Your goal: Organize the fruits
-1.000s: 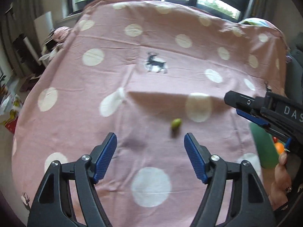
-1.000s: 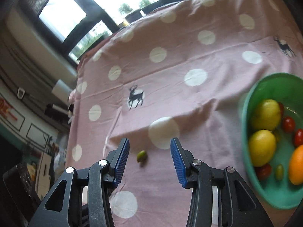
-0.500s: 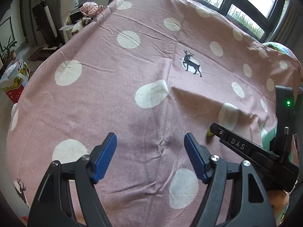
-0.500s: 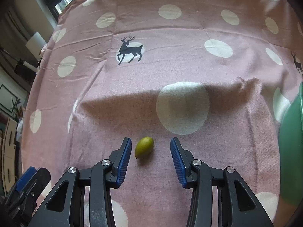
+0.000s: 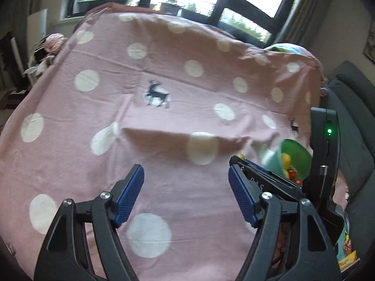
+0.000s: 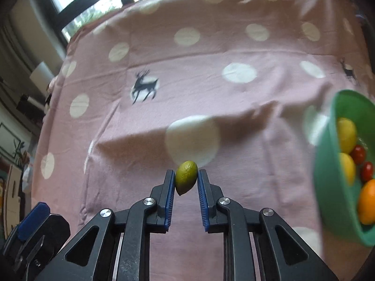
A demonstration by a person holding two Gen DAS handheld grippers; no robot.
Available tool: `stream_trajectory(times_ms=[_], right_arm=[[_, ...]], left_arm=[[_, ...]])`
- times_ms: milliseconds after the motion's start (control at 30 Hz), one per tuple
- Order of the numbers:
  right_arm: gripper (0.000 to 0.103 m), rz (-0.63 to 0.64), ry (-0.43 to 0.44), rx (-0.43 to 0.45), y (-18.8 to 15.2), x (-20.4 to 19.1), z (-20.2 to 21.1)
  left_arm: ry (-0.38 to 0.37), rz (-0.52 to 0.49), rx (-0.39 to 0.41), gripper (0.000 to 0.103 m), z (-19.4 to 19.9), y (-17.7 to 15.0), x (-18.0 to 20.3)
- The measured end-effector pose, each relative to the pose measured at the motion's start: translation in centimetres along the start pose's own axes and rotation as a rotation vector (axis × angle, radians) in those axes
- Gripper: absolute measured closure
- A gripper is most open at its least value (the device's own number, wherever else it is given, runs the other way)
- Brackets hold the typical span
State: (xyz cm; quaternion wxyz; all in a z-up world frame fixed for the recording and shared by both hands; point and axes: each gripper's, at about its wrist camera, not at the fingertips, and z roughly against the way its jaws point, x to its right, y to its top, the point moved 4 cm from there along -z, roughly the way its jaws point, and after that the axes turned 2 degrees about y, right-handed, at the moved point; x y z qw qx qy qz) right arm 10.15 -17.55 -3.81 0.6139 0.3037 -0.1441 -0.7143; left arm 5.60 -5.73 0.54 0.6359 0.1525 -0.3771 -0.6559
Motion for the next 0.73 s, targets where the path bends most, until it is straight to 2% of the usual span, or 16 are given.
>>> stream_trajectory(times_ms=[67, 167, 233, 300, 367, 433, 500, 533, 600, 667, 733], right_arm=[[0.083, -0.076, -0.003, 0.092, 0.6, 3.4, 3.7], [0.083, -0.198, 0.017, 0.176, 1.0, 8.6, 7.3], [0.083, -0.243, -0.081, 0.220, 1.1, 11.5, 9.0], [0.083, -0.280, -0.152, 0.239, 0.9, 13.7, 9.8], [0.083, -0.336, -0.157, 0.229, 0.5, 15.7, 9.9], [0.082, -0.383, -0.209, 0.216, -0.1, 17.7, 10.2], [0.081, -0.423, -0.206, 0.226, -0.3, 19.2, 10.5], [0.077, -0.442, -0.182, 0.227, -0.4, 19.8, 10.6], [0.047, -0.477, -0.160, 0.220, -0.9, 20.8, 10.9], [0.036, -0.492, -0.179, 0.231, -1.1, 21.2, 11.1], [0.034, -0.500, -0.176, 0.229, -1.3, 21.4, 11.3]], left_arm=[[-0.020, -0.071, 0.013, 0.028, 0.1, 0.5, 3.2], [-0.021, -0.168, 0.042, 0.024, -0.4, 0.8, 7.9], [-0.053, -0.229, 0.044, 0.020, -1.3, 0.7, 10.8], [-0.049, -0.278, 0.033, 0.020, -2.6, 0.4, 13.1], [-0.035, -0.306, 0.022, 0.019, -3.7, 0.2, 14.6], [-0.060, -0.323, 0.000, 0.019, -4.7, -0.3, 15.7], [-0.088, -0.334, -0.010, 0.019, -5.2, -0.6, 16.6], [-0.096, -0.340, -0.010, 0.019, -5.2, -0.7, 16.9], [-0.113, -0.347, -0.011, 0.018, -5.4, -0.9, 17.3], [-0.135, -0.347, -0.021, 0.018, -5.5, -1.1, 17.7], [-0.141, -0.346, -0.032, 0.017, -5.6, -1.3, 17.7]])
